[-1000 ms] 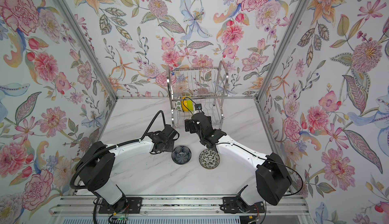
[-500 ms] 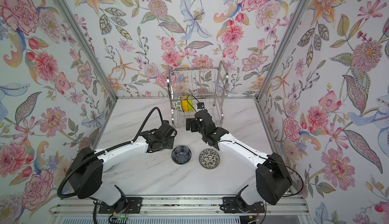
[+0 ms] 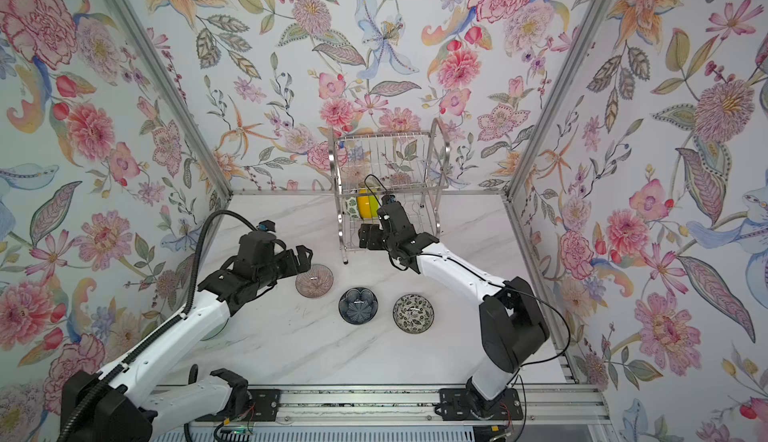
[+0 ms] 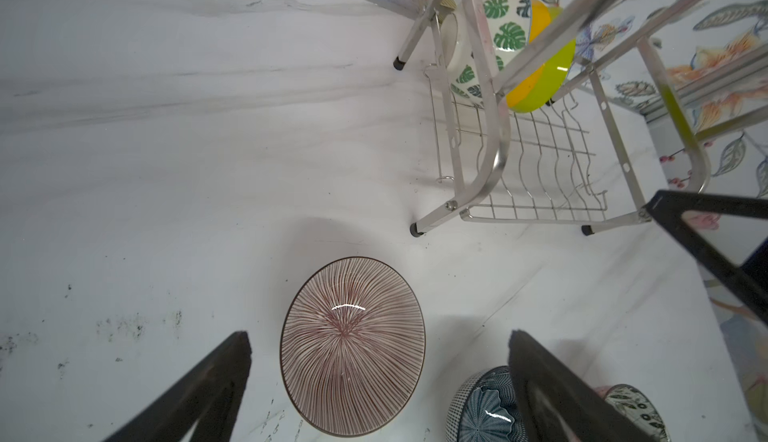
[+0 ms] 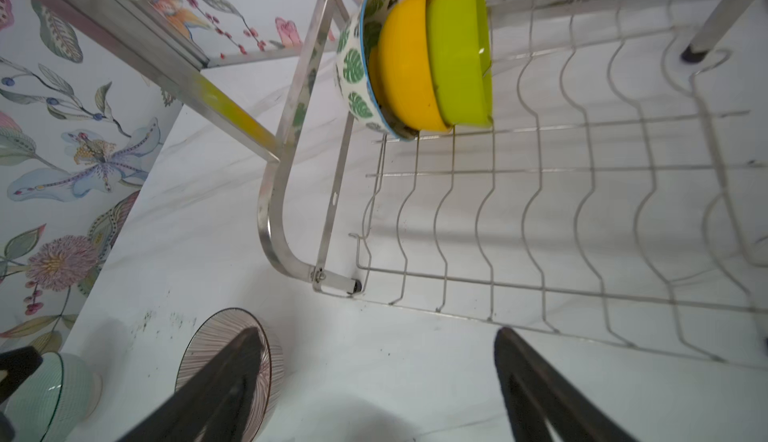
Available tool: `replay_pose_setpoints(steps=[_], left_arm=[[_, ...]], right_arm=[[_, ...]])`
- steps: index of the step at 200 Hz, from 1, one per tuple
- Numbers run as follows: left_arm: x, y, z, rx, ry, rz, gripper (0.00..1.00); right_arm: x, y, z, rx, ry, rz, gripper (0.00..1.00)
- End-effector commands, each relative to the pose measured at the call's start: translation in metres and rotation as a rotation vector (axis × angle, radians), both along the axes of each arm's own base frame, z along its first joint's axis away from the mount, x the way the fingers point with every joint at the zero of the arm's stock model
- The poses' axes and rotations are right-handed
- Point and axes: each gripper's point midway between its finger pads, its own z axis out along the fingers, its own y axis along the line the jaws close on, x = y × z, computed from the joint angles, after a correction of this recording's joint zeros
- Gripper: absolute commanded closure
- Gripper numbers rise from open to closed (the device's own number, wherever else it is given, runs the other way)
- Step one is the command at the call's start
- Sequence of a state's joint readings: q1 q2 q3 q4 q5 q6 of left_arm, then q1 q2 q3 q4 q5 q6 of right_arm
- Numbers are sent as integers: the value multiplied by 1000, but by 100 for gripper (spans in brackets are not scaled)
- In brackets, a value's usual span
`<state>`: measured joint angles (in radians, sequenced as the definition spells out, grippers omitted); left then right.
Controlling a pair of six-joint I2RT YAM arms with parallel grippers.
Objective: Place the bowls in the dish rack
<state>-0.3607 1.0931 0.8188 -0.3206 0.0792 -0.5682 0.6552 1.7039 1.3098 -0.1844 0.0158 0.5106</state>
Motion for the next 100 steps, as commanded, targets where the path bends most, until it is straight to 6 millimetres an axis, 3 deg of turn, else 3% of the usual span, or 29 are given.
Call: replay_pose_setpoints(steps=[1, 45, 100], left_arm=[[-15, -2, -18, -166, 47, -21, 1], [-34, 18, -45, -285, 75, 39, 1], [-42, 17, -61, -346, 92, 43, 1]], right_arm=[[-21, 32, -19, 3, 112, 86, 15], [-47, 68, -47, -21, 172, 141, 19], [-59, 94, -82, -47, 231, 169, 26]])
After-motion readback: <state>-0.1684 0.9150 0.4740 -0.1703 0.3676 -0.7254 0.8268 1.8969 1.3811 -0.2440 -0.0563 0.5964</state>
